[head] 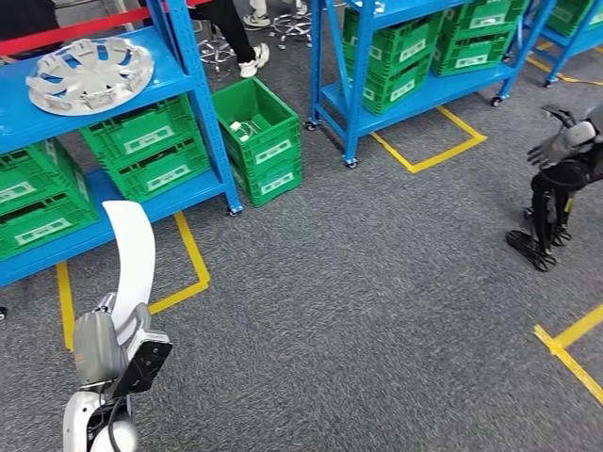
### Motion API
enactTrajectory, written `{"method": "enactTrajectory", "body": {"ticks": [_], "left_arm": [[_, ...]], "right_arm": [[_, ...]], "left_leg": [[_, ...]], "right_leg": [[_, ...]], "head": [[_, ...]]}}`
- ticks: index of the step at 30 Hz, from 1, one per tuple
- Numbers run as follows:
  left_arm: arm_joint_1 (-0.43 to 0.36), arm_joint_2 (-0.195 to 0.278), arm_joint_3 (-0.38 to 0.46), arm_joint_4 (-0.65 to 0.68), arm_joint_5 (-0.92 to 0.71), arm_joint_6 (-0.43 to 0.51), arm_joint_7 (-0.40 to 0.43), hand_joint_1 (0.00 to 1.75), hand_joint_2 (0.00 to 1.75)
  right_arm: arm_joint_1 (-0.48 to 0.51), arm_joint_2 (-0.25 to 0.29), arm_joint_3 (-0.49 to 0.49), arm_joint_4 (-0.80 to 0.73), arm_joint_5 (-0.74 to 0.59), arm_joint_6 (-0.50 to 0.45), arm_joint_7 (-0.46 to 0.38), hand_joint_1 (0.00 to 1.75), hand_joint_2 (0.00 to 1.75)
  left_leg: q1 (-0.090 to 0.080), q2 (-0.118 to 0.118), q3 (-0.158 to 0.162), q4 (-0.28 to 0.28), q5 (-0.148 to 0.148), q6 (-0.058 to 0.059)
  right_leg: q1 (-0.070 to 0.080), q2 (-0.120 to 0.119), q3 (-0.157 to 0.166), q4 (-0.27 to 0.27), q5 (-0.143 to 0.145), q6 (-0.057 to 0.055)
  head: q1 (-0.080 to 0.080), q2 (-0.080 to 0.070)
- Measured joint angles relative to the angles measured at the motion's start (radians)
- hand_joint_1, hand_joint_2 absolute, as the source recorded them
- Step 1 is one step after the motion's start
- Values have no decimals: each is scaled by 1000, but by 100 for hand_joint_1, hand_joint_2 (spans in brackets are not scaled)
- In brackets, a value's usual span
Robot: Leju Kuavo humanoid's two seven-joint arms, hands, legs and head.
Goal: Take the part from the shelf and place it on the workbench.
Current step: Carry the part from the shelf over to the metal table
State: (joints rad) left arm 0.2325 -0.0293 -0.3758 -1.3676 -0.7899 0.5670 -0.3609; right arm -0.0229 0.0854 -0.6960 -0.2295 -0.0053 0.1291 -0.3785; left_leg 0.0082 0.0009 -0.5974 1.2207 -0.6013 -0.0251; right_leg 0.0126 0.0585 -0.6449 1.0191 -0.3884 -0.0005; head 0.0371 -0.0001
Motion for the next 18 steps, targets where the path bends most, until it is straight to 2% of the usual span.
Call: {"method": "enactTrajectory", "body": {"ticks": [1,3,4,5,6,7,8,9,10,11,12,13,14,15,16,17,18], "left_arm": [[-1,-1,1,2,0,0,0,175,175],[-4,-4,1,6,0,1,0,175,175],[-5,-6,2,8,0,1,-1,175,175],[-6,-8,2,10,0,2,-1,175,175],[-6,-10,2,12,1,2,-1,175,175],[-8,-11,2,14,1,2,-2,175,175],[-8,-12,3,15,2,3,-2,175,175],[-9,-14,4,16,3,4,-2,175,175],[-8,-15,5,16,4,5,-2,175,175],[-7,-15,6,18,4,6,-2,175,175],[-6,-15,6,19,5,7,-2,175,175],[-6,-15,7,21,6,7,-2,175,175],[-6,-15,8,23,6,8,-2,175,175],[-6,-15,9,24,6,8,-2,175,175],[-6,-16,9,25,6,8,-2,175,175],[-6,-16,10,26,6,9,-2,175,175],[-6,-16,11,26,6,10,-2,175,175]], "right_arm": [[1,1,0,0,0,0,1,0,0],[0,4,0,0,0,0,2,0,0],[1,5,0,0,0,0,1,0,0],[3,5,0,0,0,0,1,0,0],[7,4,0,0,0,0,1,0,0],[11,5,0,1,0,-1,1,0,0],[14,5,0,1,1,-1,1,0,0],[15,6,0,2,2,-1,1,0,0],[14,7,0,2,3,0,1,0,0],[11,7,0,2,3,0,1,0,0],[9,8,0,2,4,0,0,0,0],[7,8,0,2,5,0,0,0,0],[7,8,0,2,6,1,0,0,0],[7,8,0,2,8,1,0,0,0],[7,8,0,2,9,1,0,0,0],[5,10,0,2,10,1,0,0,0],[2,11,0,2,12,1,-1,0,0]], "left_leg": [[-2,-14,42,-65,31,7],[-3,-51,119,-191,59,16],[-3,-63,138,-225,59,17],[-5,-62,142,-239,58,17],[-3,-53,137,-239,64,18],[-2,-42,132,-241,72,23],[-1,-30,125,-241,82,29],[1,-18,117,-243,92,35],[1,-7,107,-243,101,38],[0,6,97,-242,110,39],[0,19,86,-242,119,38],[1,33,75,-241,128,35],[2,46,63,-241,136,32],[3,58,54,-240,144,28],[3,70,46,-240,150,23],[3,80,41,-239,156,18],[2,91,38,-239,161,11]], "right_leg": [[1,11,-10,1,10,2],[5,31,-28,4,29,7],[7,39,-34,4,39,10],[7,48,-38,2,49,15],[6,56,-41,-1,60,20],[6,50,-44,-1,58,26],[6,33,-51,11,39,34],[5,9,-62,43,1,41],[2,-19,-77,96,-51,49],[-3,-37,-92,163,-101,57],[-9,-45,-104,228,-134,64],[-16,-50,-105,274,-144,70],[-22,-53,-89,288,-133,76],[-28,-58,-54,263,-109,82],[-33,-70,-2,205,-85,87],[-34,-93,58,128,-80,92],[-32,-111,108,58,-83,89]], "head": [[0,0],[1,0],[0,0],[1,0],[0,0],[0,0],[3,0],[5,0],[8,0],[11,0],[11,0],[11,0],[11,0],[11,0],[10,0],[11,0],[11,0]]}}
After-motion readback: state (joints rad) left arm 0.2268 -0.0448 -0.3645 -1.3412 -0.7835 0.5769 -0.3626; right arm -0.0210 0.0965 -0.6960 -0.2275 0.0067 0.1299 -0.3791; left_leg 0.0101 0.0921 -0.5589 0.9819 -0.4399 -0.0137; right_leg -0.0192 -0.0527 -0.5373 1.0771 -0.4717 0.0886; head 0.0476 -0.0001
